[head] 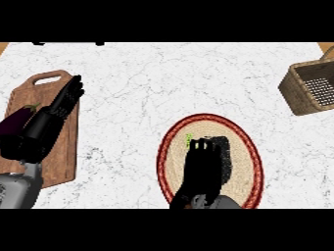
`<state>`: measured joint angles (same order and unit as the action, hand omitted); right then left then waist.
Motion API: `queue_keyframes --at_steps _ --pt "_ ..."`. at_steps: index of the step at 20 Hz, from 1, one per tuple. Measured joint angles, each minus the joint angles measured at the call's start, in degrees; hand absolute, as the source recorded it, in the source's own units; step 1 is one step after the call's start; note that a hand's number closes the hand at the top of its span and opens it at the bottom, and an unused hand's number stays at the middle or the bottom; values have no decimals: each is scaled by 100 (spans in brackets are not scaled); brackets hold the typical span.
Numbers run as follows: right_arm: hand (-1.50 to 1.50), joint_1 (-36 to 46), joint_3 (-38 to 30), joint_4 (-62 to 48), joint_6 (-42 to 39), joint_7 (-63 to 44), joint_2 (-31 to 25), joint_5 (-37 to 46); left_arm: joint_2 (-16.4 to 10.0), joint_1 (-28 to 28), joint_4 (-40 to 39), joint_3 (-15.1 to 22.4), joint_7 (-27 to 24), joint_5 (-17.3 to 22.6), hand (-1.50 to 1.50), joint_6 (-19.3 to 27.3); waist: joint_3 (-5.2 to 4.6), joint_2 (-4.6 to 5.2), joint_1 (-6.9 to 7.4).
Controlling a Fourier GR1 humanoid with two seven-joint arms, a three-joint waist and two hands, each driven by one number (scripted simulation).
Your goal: Pick the sweet potato from the placemat and place it in the basket
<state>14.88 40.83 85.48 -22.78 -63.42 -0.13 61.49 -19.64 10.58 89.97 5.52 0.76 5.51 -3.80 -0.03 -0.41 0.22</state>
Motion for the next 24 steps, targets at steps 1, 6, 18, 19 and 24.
queue_keyframes --at_steps 1,6,18,19,24 --pt "150 -63 5 45 -19 10 -5 -29 2 -58 16 -12 -32 1 0 -18 -2 -5 1" --pt "150 -130 20 70 -103 78 -27 -63 29 -22 8 -31 -18 -62 0 -51 -14 -32 -3" --pt "150 -437 364 1219 -461 1829 -1160 -171 88 -149 -30 -143 -89 -102 0 -91 1 -49 -128" --pt "150 -490 399 1524 -431 2143 -1334 -310 70 -162 -37 -168 -86 -107 0 -80 8 -59 -164" --pt "150 -931 82 3063 -213 3583 -2502 -1046 81 -259 -15 -235 -88 -95 0 -21 24 -54 -311"
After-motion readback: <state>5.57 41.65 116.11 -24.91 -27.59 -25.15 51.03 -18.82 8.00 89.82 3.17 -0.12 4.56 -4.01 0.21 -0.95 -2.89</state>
